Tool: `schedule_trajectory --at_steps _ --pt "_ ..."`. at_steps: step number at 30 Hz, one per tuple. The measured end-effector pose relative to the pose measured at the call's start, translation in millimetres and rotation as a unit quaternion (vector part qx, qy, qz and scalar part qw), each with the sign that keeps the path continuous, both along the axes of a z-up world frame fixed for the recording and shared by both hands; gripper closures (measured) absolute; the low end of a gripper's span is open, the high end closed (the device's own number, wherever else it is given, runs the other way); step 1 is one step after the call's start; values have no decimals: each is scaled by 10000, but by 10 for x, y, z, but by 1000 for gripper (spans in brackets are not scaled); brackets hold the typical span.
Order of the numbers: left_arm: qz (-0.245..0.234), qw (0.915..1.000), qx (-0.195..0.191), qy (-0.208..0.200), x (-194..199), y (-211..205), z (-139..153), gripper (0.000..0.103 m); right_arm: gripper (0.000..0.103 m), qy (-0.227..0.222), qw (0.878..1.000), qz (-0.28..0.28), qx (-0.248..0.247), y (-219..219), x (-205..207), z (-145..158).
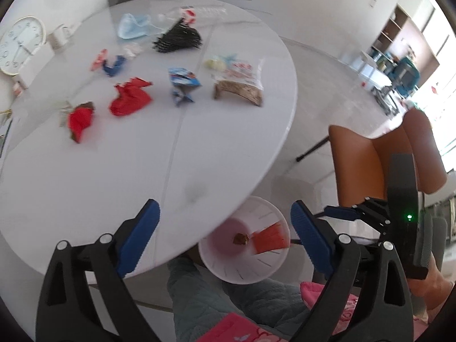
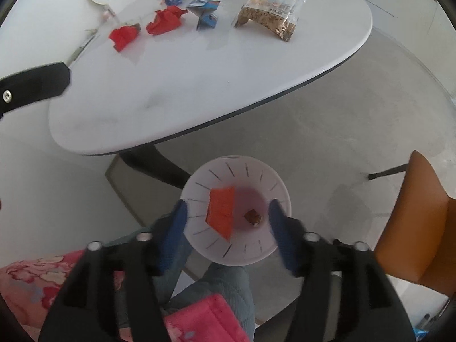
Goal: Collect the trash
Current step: 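Carry both items to the white bin and open both tools over it, then grasp the brown crumpled paper with the left tool while the right tool grasps the red plastic bag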
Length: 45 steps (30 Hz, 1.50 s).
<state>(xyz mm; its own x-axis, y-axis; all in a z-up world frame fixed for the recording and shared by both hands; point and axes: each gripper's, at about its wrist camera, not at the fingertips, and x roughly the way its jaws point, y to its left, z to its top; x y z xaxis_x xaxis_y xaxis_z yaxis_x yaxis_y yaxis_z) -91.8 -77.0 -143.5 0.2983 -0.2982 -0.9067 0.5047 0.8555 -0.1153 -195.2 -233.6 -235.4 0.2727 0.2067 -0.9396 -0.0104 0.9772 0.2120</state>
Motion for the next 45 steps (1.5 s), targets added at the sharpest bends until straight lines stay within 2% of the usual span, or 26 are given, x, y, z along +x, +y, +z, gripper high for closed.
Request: schedule_trajectory --at_steps 2,6,8,13,18,27,33,40,42,45 --pt "76 9999 -20 -93 32 61 65 14 33 -99 9999 -90 3 -4 30 106" --pt "199 9995 -92 -232 128 180 167 12 20 -496 9982 -320 -125 1 178 535" --pt "275 9991 -139 -296 198 244 231 12 10 -682 9966 -409 -216 6 269 733" --pt "473 9978 -186 -431 411 408 325 8 2 -1118 9918 -487 -383 100 589 1180" --pt "796 9955 -150 -490 762 683 298 8 2 -1334 9888 -493 -449 230 987 1353" --pt "1240 9905 2 -600 1551 1243 -3 8 2 -1311 9896 -391 -446 579 1845 1287" --pt "1062 9925 157 -581 2040 1305 -331 9 2 -1040 9929 -406 -398 761 2310 1049" --pt "925 9951 199 -274 2518 1297 -727 11 2 -754 9951 -530 -360 863 2671 801" --pt "862 9959 226 -136 2623 1283 -860 17 2 -705 9953 -537 -379 890 2737 760" --pt "774 9965 311 54 2701 1250 -1021 31 2 -637 9958 -543 -380 938 2822 696"
